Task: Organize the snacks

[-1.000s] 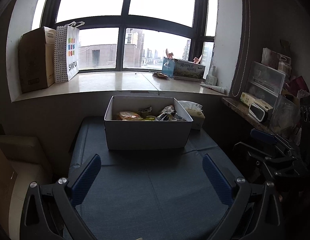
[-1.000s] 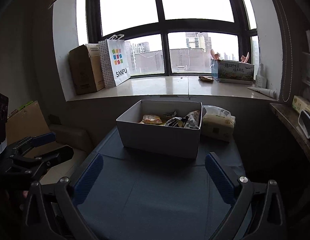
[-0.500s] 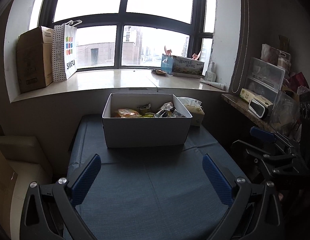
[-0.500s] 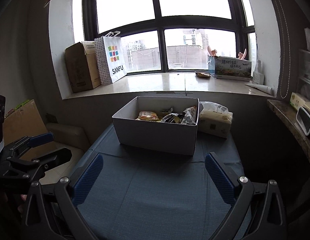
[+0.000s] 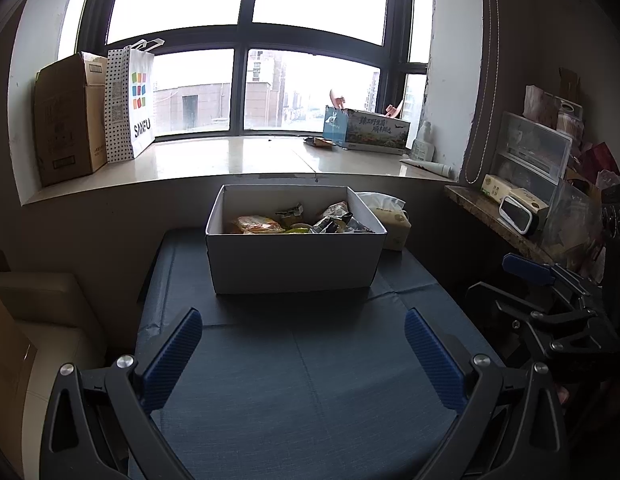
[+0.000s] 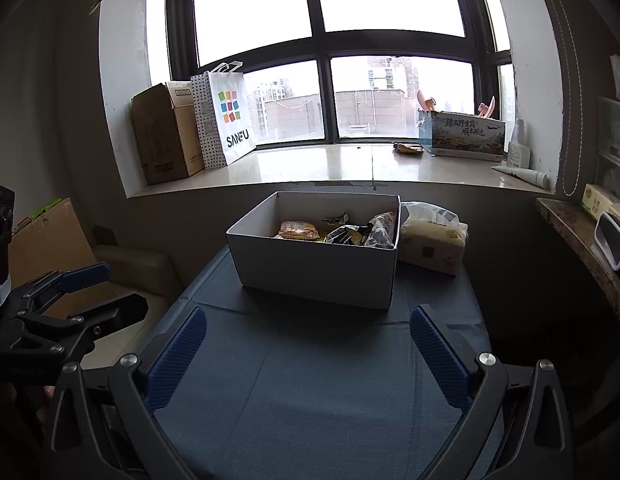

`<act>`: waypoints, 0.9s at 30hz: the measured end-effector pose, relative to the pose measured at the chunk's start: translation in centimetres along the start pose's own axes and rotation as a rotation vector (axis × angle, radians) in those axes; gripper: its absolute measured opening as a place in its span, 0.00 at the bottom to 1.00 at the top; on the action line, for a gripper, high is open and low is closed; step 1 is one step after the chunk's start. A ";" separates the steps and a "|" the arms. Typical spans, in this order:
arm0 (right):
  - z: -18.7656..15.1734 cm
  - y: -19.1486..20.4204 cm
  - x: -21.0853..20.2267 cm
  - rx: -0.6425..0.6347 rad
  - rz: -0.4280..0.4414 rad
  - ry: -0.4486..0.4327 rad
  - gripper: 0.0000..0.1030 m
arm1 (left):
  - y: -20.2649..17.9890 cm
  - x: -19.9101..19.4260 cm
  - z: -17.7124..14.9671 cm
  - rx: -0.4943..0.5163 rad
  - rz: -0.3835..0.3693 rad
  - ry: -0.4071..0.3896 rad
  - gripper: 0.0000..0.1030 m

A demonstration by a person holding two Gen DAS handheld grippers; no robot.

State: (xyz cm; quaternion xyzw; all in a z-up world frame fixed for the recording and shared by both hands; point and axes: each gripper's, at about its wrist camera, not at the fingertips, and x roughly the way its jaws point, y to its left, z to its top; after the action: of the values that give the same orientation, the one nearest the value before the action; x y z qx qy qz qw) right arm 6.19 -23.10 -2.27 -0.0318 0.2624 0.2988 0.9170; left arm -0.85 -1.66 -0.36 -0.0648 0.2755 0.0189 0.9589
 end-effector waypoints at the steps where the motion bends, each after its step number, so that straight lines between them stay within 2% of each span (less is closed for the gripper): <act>1: 0.0 0.0 0.0 0.000 0.001 0.001 1.00 | 0.0 0.0 0.0 0.001 0.000 0.001 1.00; 27: -0.3 0.1 0.1 -0.006 0.005 0.006 1.00 | -0.1 0.2 -0.1 0.010 -0.002 0.009 1.00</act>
State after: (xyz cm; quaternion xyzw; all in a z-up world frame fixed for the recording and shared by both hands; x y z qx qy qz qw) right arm 6.09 -23.06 -2.62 -0.0350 0.2644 0.3020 0.9153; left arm -0.72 -1.77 -0.57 -0.0604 0.2800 0.0164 0.9580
